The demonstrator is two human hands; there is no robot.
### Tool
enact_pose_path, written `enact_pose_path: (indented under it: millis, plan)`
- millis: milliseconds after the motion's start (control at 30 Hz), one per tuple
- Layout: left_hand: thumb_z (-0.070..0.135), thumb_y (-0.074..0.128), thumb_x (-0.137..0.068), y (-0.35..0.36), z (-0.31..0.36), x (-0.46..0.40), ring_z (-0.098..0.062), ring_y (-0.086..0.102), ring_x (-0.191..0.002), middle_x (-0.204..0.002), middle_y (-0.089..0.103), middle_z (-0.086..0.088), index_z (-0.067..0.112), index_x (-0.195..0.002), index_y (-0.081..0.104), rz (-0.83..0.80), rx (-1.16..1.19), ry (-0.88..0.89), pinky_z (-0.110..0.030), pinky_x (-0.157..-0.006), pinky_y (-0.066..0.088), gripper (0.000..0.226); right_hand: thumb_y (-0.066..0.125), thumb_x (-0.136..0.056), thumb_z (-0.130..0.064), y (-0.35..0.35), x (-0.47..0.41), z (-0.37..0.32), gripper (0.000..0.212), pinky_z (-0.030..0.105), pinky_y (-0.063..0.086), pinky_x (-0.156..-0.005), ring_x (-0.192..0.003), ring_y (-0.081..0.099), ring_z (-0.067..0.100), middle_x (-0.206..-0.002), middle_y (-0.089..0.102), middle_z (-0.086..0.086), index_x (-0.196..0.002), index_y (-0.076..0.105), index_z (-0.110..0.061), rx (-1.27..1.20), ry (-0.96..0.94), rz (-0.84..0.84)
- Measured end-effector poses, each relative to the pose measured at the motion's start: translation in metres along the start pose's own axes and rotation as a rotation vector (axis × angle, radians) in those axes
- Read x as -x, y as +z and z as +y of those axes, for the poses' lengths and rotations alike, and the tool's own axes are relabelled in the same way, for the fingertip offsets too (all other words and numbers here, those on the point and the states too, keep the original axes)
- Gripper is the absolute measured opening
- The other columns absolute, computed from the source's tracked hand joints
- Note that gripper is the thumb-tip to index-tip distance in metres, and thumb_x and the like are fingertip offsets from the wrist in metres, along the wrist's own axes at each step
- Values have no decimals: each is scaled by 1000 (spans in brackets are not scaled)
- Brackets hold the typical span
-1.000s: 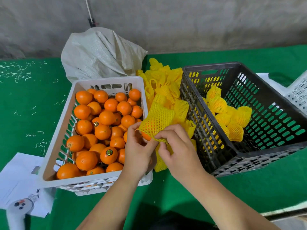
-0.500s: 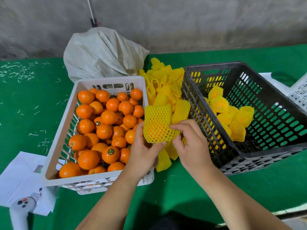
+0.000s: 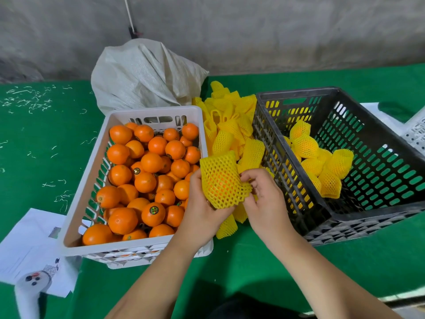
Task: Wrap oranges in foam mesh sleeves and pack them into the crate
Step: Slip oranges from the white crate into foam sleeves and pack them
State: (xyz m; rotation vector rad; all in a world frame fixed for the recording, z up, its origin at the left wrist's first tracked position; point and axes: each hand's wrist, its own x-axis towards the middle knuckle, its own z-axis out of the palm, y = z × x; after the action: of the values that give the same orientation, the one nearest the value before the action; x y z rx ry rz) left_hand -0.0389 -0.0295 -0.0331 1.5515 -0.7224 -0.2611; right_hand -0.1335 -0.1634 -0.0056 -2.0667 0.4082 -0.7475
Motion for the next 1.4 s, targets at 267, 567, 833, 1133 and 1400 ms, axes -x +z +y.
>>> enact_pose_path:
  millis: [267,567,833,1133,1400]
  plan:
    - [24,78,-79,-1,-2,-5,4,64,-104,-111,65,29,31,-134,49,175,90,-79,-11,-82,50,63,63,-89,-3,9,24,-2,15,20,48,-79,-92,60,9,-95,63,-6,-100,66,-12,-13,-77,-61]
    - [51,81,-77,2,2,-1,-2,68,-109,-121,68,23,39,-134,50,104,112,-77,-15,-83,53,66,63,-85,-15,17,17,-6,53,34,54,-86,-106,64,12,-115,64,-13,-123,40,-44,-270,173,-157]
    - [55,84,-80,5,7,2,1,63,-119,-128,65,24,51,-137,49,56,78,-19,-11,-90,51,68,56,-91,-32,10,31,5,22,32,54,-73,-89,64,9,-100,67,-8,-111,50,-40,-67,93,34]
    - [55,85,-81,6,-8,-2,-8,62,-127,-139,60,18,42,-148,39,-60,-24,-35,-43,-101,56,82,74,-66,-62,6,15,-22,93,16,52,-87,-113,61,-6,-133,55,-20,-146,30,-49,-550,502,-179]
    - [40,74,-95,10,-7,3,-17,59,-87,-101,57,7,43,-148,38,-50,-79,-16,-21,-76,50,64,88,-77,-32,-57,-29,-1,90,36,52,-100,-124,56,13,-139,51,-10,-144,31,-48,-266,390,227]
